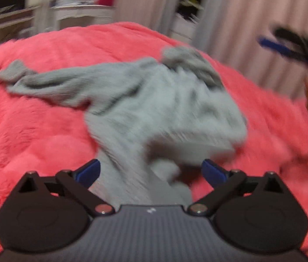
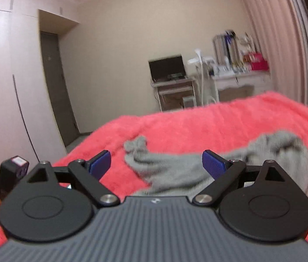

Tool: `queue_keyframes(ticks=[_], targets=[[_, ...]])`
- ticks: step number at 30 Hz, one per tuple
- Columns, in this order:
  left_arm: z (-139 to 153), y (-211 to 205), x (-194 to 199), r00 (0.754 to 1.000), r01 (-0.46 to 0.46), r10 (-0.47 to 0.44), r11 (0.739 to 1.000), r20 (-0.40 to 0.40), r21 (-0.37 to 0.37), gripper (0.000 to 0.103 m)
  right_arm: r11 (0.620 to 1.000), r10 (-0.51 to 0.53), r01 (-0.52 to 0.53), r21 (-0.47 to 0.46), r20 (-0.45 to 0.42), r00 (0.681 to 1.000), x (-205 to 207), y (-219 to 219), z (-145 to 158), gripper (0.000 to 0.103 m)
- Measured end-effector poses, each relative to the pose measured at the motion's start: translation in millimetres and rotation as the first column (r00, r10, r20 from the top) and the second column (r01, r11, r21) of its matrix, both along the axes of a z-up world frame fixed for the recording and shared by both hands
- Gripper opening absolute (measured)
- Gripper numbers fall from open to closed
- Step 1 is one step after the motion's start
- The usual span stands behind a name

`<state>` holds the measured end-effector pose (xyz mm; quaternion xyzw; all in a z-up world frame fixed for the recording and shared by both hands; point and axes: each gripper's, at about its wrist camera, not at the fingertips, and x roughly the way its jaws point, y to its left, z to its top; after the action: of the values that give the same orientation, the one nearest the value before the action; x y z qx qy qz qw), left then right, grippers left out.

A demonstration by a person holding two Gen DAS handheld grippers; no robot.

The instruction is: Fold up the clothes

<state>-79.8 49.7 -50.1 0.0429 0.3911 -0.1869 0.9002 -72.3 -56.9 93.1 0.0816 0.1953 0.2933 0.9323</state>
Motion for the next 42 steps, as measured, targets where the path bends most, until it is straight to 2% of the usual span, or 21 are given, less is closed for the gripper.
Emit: queue_keyframes(ticks=[1, 2, 3, 4, 5, 7, 8, 10, 12, 13, 16, 19, 23, 26, 30, 34, 35, 37, 38, 40, 42], targets=[[-10.5, -9.5, 0.6, 1.000, -0.018, 0.018, 0.998, 0.001, 0.065, 0.099, 1.000, -0.002, 0.001, -0.019, -0.032, 0.999, 0.4, 6.1, -9.2, 0.093], [-19.8, -16.6, 2.7, 0.999, -0.041, 0.041, 0.993, 0.005, 0.115, 0.093, 0.999, -0.004, 0.001, -0.038, -0.064, 0.998, 0.9, 12.2, -18.3, 0.092], [-23.2, -17.9, 5.9, 0.999, -0.049, 0.048, 0.990, 0.007, 0.135, 0.087, 0.998, -0.014, 0.008, -0.062, -0.093, 0.996, 2.1, 18.5, -27.2, 0.092], [-28.2, -18.7, 6.8, 0.998, -0.061, 0.060, 0.985, 0.012, 0.160, 0.076, 0.994, -0.048, 0.037, -0.107, -0.107, 0.993, 5.2, 25.2, -34.7, 0.092], [-30.1, -15.6, 6.5, 0.998, -0.067, 0.066, 0.986, 0.010, 0.151, 0.062, 0.985, -0.089, 0.073, -0.158, -0.103, 0.991, 8.3, 29.6, -40.0, 0.092], [-33.7, -9.4, 5.8, 0.997, -0.079, 0.078, 0.988, 0.007, 0.134, 0.044, 0.955, -0.180, 0.157, -0.250, -0.071, 0.981, 19.6, 32.9, -49.1, 0.092], [-33.2, -4.9, 4.8, 0.995, -0.095, 0.095, 0.988, 0.012, 0.121, 0.037, 0.935, -0.239, 0.212, -0.285, -0.062, 0.969, 28.1, 28.7, -52.4, 0.092], [-25.2, 4.6, 2.1, 0.987, -0.156, 0.151, 0.983, 0.059, 0.100, 0.022, 0.877, -0.382, 0.344, -0.336, -0.052, 0.923, 44.8, 13.5, -57.9, 0.092], [-11.1, 15.5, 2.4, 0.973, -0.211, 0.202, 0.975, 0.115, 0.069, 0.020, 0.848, -0.447, 0.416, -0.327, -0.020, 0.894, 46.4, -1.9, -56.3, 0.092], [4.2, 24.0, 1.7, 0.954, -0.258, 0.248, 0.965, 0.168, 0.041, 0.019, 0.870, -0.414, 0.390, -0.302, -0.017, 0.910, 43.4, -5.0, -53.7, 0.093], [26.7, 43.0, 12.6, 0.918, -0.336, 0.330, 0.942, 0.221, -0.009, 0.019, 0.936, -0.232, 0.213, -0.281, -0.037, 0.972, 36.5, 10.6, -46.4, 0.092], [36.6, 57.0, 26.4, 0.900, -0.378, 0.378, 0.925, 0.219, -0.044, 0.019, 0.922, -0.071, 0.059, -0.384, -0.016, 0.997, 26.7, 59.9, -47.7, 0.092], [41.4, 58.8, 23.1, 0.876, -0.417, 0.421, 0.906, 0.234, -0.072, 0.019, 0.911, 0.063, -0.061, -0.407, -0.007, 0.998, 13.7, 121.6, -49.7, 0.092], [53.6, 53.4, 9.3, 0.859, -0.410, 0.420, 0.907, 0.293, -0.097, 0.019, 0.865, 0.028, 0.001, -0.501, 0.051, 0.998, 22.0, 156.0, -55.9, 0.092], [80.3, 45.8, -12.8, 0.816, -0.381, 0.421, 0.907, 0.396, -0.179, 0.019, 0.811, -0.054, 0.133, -0.570, 0.153, 0.987, 52.8, 191.4, -72.3, 0.092], [96.7, 45.7, -23.4, 0.801, -0.355, 0.415, 0.910, 0.431, -0.215, 0.022, 0.715, -0.146, 0.169, -0.678, 0.091, 0.985, 79.9, 194.4, -103.5, 0.092], [96.4, 45.6, -23.0, 0.804, -0.355, 0.411, 0.911, 0.429, -0.208, 0.023, 0.709, -0.174, 0.179, -0.682, 0.076, 0.982, 86.0, 190.7, -106.9, 0.092], [90.5, 45.2, -18.9, 0.816, -0.363, 0.408, 0.913, 0.408, -0.187, 0.023, 0.693, -0.276, 0.247, -0.677, 0.067, 0.959, 96.0, 178.1, -108.7, 0.092], [86.0, 45.5, -16.8, 0.821, -0.372, 0.414, 0.910, 0.394, -0.180, 0.023, 0.693, -0.313, 0.294, -0.658, 0.092, 0.945, 97.0, 172.9, -104.2, 0.092], [78.7, 47.6, -15.6, 0.829, -0.380, 0.421, 0.907, 0.367, -0.182, 0.023, 0.664, -0.429, 0.457, -0.592, 0.199, 0.881, 98.9, 154.9, -87.8, 0.092], [77.5, 47.7, -18.1, 0.830, -0.375, 0.421, 0.907, 0.367, -0.192, 0.025, 0.606, -0.498, 0.581, -0.543, 0.310, 0.810, 100.0, 139.4, -75.3, 0.092]])
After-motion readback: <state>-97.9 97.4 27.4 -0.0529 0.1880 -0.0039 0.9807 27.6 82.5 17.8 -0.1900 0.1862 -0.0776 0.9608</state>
